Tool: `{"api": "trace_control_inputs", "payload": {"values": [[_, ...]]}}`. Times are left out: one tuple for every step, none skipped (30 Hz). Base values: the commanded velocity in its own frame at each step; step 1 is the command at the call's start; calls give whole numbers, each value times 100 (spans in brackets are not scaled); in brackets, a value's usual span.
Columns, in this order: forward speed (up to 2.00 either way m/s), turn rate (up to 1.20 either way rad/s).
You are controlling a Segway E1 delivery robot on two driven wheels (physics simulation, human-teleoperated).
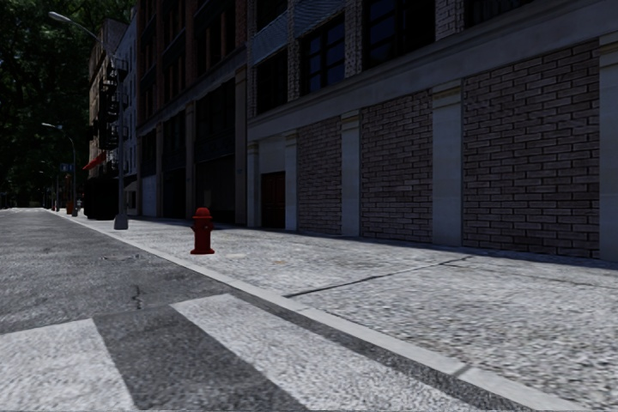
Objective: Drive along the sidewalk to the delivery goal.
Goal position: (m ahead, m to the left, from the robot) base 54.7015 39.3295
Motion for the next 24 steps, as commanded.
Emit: {"api": "trace_control_inputs", "payload": {"values": [[199,0],[199,0],[199,0],[199,0],[199,0],[199,0],[199,0],[199,0],[199,0],[199,0],[199,0],[199,0],[199,0],[199,0],[199,0],[199,0],[199,0],[199,0],[199,0],[199,0],[199,0],[199,0],[199,0],[199,0]]}}
